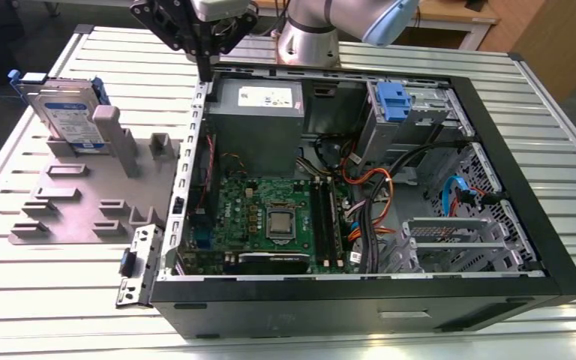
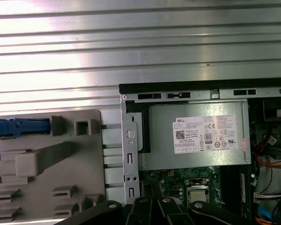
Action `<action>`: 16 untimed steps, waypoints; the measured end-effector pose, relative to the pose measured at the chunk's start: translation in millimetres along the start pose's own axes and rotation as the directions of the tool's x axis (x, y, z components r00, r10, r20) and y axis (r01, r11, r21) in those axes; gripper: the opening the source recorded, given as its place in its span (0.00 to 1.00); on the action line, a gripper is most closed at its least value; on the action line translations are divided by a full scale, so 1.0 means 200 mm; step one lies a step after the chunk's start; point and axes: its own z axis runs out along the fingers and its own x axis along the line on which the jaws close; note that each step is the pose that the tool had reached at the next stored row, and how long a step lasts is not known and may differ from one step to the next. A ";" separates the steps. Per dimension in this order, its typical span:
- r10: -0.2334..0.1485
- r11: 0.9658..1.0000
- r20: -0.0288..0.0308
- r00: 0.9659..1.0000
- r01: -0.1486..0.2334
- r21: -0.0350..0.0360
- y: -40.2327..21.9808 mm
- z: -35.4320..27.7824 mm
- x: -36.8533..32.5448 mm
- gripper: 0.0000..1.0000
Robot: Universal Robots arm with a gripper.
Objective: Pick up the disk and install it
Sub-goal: 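Reach for the disk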
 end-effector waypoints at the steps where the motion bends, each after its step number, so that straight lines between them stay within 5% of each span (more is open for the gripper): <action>1: 0.000 1.000 0.000 1.000 0.000 0.000 0.000 0.000 0.001 0.11; 16: 0.000 1.000 -0.002 1.000 0.000 0.000 -0.001 0.003 0.012 0.11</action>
